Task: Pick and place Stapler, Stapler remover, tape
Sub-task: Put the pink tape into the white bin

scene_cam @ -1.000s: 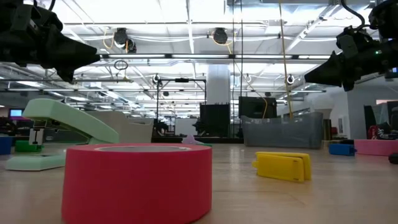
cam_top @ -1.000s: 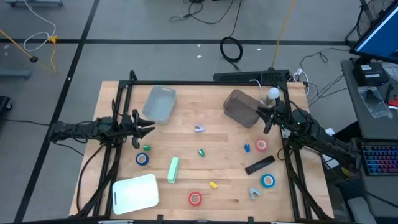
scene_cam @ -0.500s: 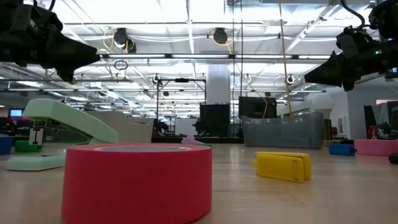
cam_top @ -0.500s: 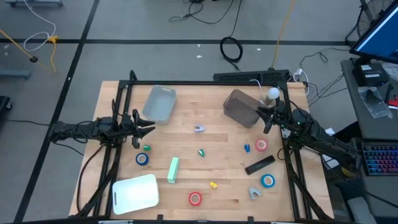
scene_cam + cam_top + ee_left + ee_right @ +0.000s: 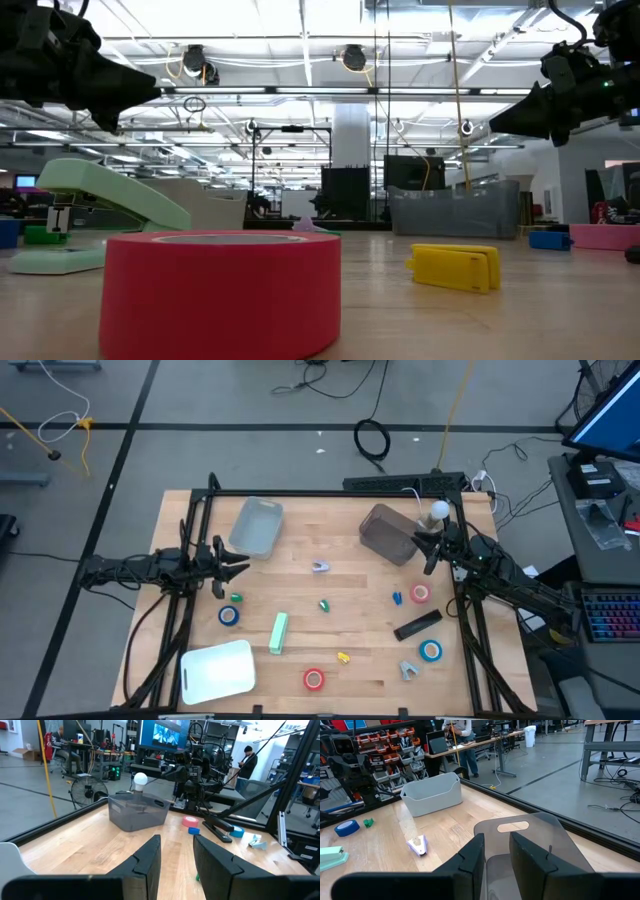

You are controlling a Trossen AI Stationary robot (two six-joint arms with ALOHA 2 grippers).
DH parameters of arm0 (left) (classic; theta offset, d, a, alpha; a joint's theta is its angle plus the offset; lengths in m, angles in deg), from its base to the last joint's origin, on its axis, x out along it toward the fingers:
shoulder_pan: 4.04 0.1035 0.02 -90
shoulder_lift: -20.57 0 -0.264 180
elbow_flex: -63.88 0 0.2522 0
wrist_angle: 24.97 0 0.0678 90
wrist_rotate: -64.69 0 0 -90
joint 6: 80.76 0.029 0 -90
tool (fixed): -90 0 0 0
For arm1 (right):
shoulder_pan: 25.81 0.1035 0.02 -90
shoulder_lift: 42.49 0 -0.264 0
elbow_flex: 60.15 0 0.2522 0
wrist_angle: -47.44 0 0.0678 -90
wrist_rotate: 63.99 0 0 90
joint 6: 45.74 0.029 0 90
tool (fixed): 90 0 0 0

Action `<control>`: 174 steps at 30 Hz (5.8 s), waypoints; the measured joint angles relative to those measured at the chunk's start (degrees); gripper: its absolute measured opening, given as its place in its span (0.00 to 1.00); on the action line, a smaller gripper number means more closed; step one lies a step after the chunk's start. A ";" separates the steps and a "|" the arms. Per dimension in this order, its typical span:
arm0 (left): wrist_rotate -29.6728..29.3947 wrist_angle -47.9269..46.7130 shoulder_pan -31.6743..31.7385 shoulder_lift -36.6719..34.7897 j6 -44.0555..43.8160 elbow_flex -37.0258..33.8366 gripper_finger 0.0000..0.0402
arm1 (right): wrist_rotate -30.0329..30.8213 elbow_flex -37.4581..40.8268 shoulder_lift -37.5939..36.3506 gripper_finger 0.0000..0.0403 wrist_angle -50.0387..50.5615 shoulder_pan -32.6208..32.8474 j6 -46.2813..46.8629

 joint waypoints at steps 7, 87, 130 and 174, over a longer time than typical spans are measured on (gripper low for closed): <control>-0.09 0.66 0.01 0.00 0.30 -0.09 0.30 | -0.02 -0.02 0.00 0.21 -0.07 -0.01 0.00; -0.07 0.62 0.01 0.00 0.21 0.09 0.30 | -12.00 -33.98 48.72 0.21 64.95 9.00 15.76; 0.04 -0.58 0.01 0.00 1.65 0.13 0.30 | -22.71 -22.21 48.70 0.49 39.52 12.73 52.92; 0.15 -0.69 0.00 0.00 1.63 0.13 0.30 | -19.21 -18.01 62.60 0.49 25.33 15.02 55.73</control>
